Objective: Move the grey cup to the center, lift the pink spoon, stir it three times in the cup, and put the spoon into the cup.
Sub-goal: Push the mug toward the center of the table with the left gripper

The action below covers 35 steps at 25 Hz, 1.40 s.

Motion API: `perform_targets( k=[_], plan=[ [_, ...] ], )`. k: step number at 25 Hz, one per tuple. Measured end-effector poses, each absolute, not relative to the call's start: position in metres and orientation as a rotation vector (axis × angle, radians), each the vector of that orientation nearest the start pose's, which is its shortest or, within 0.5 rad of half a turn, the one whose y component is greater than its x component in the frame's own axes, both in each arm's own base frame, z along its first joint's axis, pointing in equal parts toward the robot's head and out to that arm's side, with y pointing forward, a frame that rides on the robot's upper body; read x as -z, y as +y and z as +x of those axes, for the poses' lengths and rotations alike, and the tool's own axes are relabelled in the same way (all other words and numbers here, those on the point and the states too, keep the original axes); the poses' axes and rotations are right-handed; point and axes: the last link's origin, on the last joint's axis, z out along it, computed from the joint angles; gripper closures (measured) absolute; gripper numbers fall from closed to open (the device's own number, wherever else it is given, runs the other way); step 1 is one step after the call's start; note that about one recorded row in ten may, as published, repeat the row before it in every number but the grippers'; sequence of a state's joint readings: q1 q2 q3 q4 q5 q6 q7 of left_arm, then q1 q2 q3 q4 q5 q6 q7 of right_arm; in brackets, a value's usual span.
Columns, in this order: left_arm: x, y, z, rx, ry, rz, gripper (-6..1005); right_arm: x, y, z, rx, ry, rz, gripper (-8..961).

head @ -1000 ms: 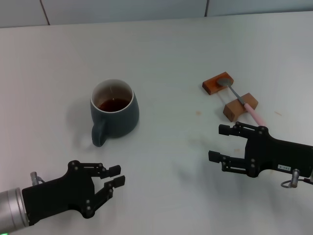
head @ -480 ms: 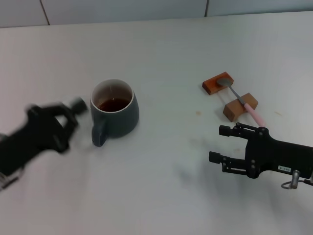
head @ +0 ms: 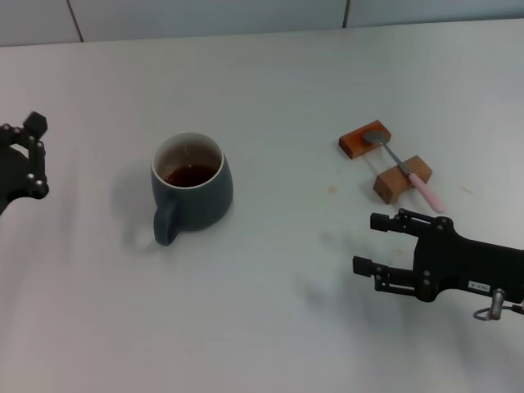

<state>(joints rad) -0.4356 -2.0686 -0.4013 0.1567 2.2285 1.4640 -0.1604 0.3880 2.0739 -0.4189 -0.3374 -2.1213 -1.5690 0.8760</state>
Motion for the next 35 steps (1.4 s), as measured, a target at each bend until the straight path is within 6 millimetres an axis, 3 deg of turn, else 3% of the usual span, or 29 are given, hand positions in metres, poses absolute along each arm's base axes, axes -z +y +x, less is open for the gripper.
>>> perform_targets(
  k=[3, 8, 18, 27, 35],
  plan=[
    [0.012, 0.3, -0.341, 0.443, -0.051, -1.931, 988, 0.036, 0.252, 0.324, -0.769, 0.551, -2.603, 186],
    [0.033, 0.304, -0.339, 0.352, -0.024, -1.968, 984, 0.035, 0.252, 0.325, -0.769, 0.554, -2.601, 186],
    [0.068, 0.302, -0.322, 0.338, -0.041, -2.053, 975, 0.035, 0.251, 0.325, -0.769, 0.556, -2.6, 187],
    [0.087, 0.304, -0.311, 0.343, -0.105, -2.083, 967, 0.036, 0.252, 0.325, -0.763, 0.557, -2.598, 186],
    [0.106, 0.312, -0.289, 0.331, -0.163, -2.089, 961, 0.035, 0.252, 0.327, -0.751, 0.559, -2.597, 187]
  ],
)
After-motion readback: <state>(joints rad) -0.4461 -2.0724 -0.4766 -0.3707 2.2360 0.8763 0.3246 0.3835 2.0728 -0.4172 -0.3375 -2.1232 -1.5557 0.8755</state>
